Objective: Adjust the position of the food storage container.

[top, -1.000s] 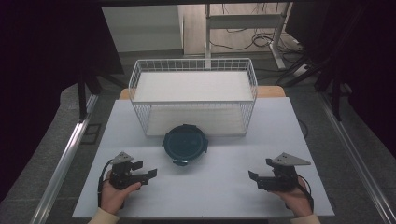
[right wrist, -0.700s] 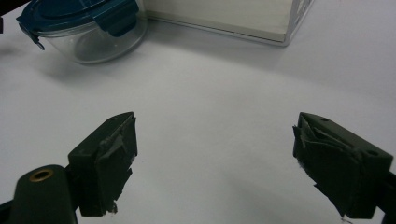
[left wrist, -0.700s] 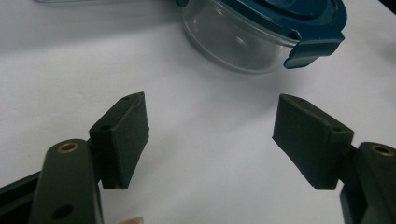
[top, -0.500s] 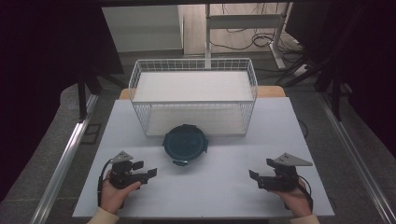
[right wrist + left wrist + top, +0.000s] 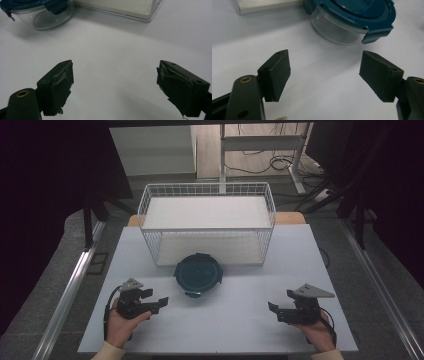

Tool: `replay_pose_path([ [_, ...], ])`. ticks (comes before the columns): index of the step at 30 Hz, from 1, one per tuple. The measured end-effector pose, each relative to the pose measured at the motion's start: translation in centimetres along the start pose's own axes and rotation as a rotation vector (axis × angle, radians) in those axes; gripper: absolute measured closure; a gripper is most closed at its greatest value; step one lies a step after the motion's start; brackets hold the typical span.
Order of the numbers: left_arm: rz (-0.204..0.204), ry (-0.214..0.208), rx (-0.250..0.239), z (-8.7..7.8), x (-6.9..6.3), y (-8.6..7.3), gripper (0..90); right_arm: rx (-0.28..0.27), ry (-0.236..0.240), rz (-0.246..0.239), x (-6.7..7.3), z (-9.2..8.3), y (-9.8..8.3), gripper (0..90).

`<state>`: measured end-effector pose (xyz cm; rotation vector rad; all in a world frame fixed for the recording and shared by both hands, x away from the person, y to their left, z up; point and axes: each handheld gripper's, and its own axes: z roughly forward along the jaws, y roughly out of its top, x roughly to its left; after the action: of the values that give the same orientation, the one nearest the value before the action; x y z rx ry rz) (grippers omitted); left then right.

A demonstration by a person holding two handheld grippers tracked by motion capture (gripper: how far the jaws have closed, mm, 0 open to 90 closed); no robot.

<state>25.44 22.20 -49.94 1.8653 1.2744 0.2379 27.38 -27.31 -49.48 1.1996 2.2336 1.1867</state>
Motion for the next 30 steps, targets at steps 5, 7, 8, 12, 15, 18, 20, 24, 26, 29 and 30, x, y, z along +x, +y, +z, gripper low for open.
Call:
replay_pose_path([
  [5,0.018,-0.007,-0.001,-0.2,-0.4,0.9,23.8,-0.005,-0.009,0.004,0.1,-0.1,0.0,14.0],
  [7,0.03,-0.008,-0.005,-0.4,-0.6,1.9,23.8,-0.005,-0.013,0.009,0.1,-0.1,0.0,14.0],
  [8,0.033,-0.01,-0.005,-0.4,-0.6,2.2,23.8,-0.004,-0.014,0.011,0.1,-0.1,0.0,14.0],
  [12,0.039,-0.01,-0.009,-0.6,-0.7,3.3,24.1,-0.001,-0.021,0.008,0.0,-0.1,0.0,14.1],
  [15,0.046,-0.011,-0.02,-0.7,-0.7,4.3,24.8,0.002,-0.022,0.008,-0.1,-0.1,0.0,14.2],
  [18,0.056,-0.018,-0.014,-0.6,-0.7,5.5,25.3,0.006,-0.028,0.008,-0.3,0.0,0.0,14.2],
  [20,0.06,-0.02,-0.012,-0.4,-0.8,5.9,25.6,0.007,-0.03,0.01,-0.4,0.0,0.0,14.3],
  [24,0.069,-0.022,-0.007,-0.1,-0.9,6.8,28.4,0.008,-0.03,0.011,-0.5,0.0,0.0,14.5],
  [26,0.077,-0.024,-0.004,0.1,-1.0,7.2,29.8,0.009,-0.031,0.01,-0.4,0.0,0.0,14.5],
  [29,0.076,-0.013,-0.002,0.2,-1.1,7.7,32.6,0.008,-0.029,0.008,-0.4,0.0,0.0,14.5],
  [30,0.076,-0.008,-0.002,0.3,-1.1,7.9,32.6,0.008,-0.029,0.008,-0.4,0.0,0.0,14.5],
])
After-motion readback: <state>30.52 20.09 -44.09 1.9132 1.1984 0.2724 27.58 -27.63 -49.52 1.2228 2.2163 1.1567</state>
